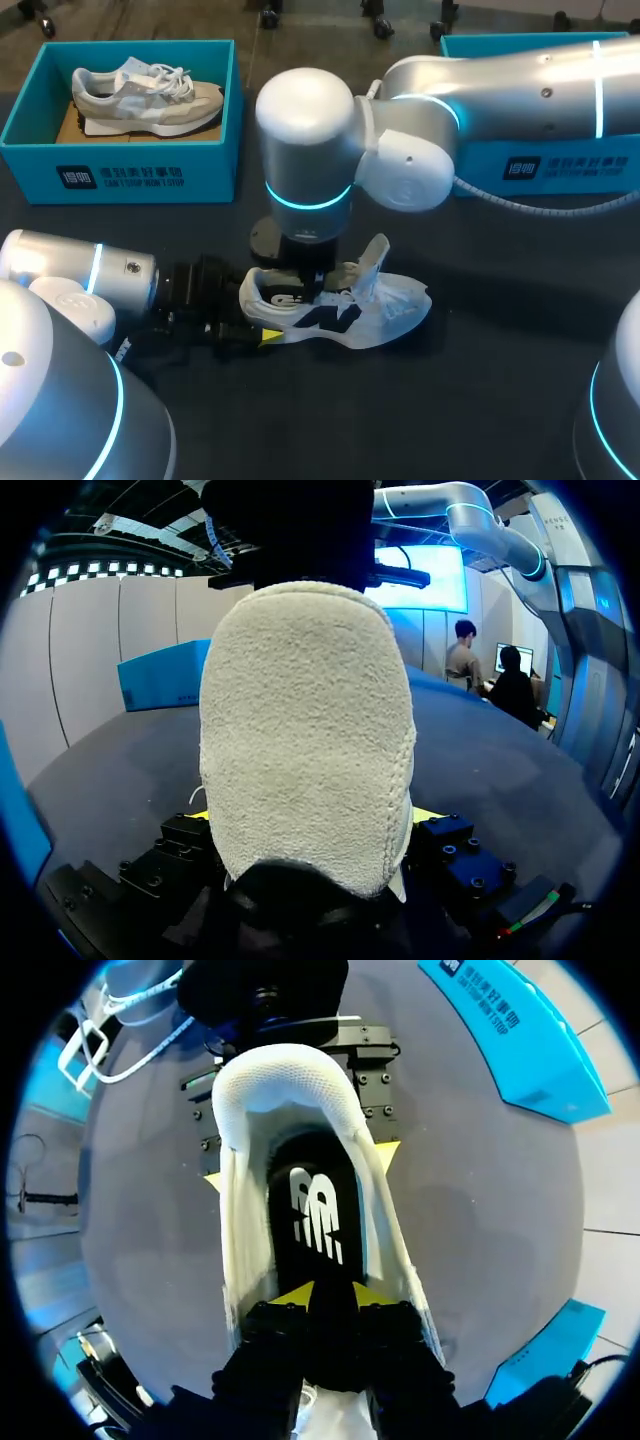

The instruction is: Take the shoe out of the shoebox, open the shoe tongue, remove and reinsert the insole, then place the shoe into the shoebox

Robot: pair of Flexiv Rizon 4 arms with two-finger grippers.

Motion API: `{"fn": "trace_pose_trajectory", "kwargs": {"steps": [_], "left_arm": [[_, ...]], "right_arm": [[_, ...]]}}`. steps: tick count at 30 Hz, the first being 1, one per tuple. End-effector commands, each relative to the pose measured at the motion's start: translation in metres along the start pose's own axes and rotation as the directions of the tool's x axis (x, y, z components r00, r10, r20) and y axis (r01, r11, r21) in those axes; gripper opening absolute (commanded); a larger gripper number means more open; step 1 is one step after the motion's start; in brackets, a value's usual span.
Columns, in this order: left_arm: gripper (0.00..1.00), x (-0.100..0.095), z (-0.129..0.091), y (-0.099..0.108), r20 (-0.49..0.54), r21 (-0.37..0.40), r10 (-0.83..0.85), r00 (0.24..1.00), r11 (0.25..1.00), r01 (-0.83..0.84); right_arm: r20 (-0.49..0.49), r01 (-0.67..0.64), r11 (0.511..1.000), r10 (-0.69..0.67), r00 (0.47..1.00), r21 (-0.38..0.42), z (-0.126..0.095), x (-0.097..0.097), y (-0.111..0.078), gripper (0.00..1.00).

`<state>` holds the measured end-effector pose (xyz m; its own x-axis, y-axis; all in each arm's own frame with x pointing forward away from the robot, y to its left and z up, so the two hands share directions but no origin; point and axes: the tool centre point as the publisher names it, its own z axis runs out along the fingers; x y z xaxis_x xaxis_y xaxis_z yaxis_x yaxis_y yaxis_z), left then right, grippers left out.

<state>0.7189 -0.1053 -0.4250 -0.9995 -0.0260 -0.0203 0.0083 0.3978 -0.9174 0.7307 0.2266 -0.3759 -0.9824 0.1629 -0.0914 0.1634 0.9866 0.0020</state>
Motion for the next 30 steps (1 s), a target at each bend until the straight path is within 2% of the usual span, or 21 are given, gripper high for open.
{"fn": "trace_pose_trajectory", "kwargs": {"steps": [1, 8, 14, 18, 25, 28, 30], "left_arm": [[0.00, 0.001, 0.000, 0.001, 0.002, 0.000, 0.001, 1.000, 1.000, -0.001], [0.00, 0.001, 0.000, 0.001, 0.002, 0.000, 0.001, 1.000, 1.000, -0.001], [0.00, 0.001, 0.000, 0.001, 0.002, 0.000, 0.001, 1.000, 1.000, -0.001], [0.00, 0.001, 0.000, 0.001, 0.002, 0.000, 0.001, 1.000, 1.000, -0.001], [0.00, 0.001, 0.000, 0.001, 0.002, 0.000, 0.001, 1.000, 1.000, -0.001], [0.00, 0.001, 0.000, 0.001, 0.002, 0.000, 0.001, 1.000, 1.000, -0.001], [0.00, 0.001, 0.000, 0.001, 0.002, 0.000, 0.001, 1.000, 1.000, -0.001]], "right_arm": [[0.021, -0.008, 1.000, 0.008, 1.000, 0.006, 0.001, 0.003, 0.001, 0.22], [0.055, 0.002, 1.000, -0.002, 0.999, 0.014, 0.006, -0.002, 0.002, 0.24], [0.072, 0.007, 1.000, -0.008, 0.997, 0.019, 0.007, -0.008, 0.002, 0.31], [0.076, 0.008, 1.000, -0.010, 0.997, 0.021, 0.011, -0.009, 0.002, 0.28], [0.078, 0.019, 1.000, -0.020, 0.997, 0.008, 0.017, -0.012, 0.003, 0.32], [0.059, 0.032, 0.999, -0.032, 0.998, 0.001, 0.022, -0.013, 0.004, 0.37], [0.040, 0.040, 0.999, -0.040, 0.998, -0.001, 0.025, -0.012, 0.006, 0.37]]}}
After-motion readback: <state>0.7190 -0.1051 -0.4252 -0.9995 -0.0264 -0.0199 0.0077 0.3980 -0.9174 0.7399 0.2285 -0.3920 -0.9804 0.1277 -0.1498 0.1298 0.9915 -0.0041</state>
